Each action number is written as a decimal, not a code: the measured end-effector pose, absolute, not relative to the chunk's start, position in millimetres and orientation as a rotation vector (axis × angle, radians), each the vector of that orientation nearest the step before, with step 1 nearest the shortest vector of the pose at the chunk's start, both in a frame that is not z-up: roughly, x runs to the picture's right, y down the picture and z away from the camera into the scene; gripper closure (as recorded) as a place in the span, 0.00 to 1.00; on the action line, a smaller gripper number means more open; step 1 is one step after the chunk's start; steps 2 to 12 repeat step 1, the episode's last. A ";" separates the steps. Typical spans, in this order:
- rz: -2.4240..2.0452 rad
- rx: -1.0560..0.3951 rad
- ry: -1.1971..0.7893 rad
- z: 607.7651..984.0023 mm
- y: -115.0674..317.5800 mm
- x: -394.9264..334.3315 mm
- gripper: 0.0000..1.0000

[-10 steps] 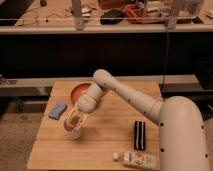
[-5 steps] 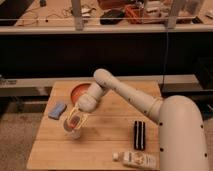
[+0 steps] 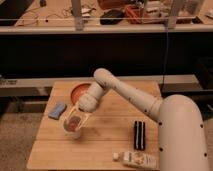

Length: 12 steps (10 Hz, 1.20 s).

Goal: Place the pepper in the ceramic cup

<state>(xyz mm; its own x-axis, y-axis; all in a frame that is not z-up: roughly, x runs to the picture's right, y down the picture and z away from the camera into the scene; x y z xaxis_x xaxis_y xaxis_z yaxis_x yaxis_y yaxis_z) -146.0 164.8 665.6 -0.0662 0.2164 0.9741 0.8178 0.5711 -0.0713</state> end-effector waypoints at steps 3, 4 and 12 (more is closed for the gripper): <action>-0.624 -0.892 -1.598 665.8 164.3 -145.2 0.47; -0.624 -0.892 -1.598 665.8 164.3 -145.2 0.47; -0.624 -0.892 -1.598 665.8 164.3 -145.2 0.47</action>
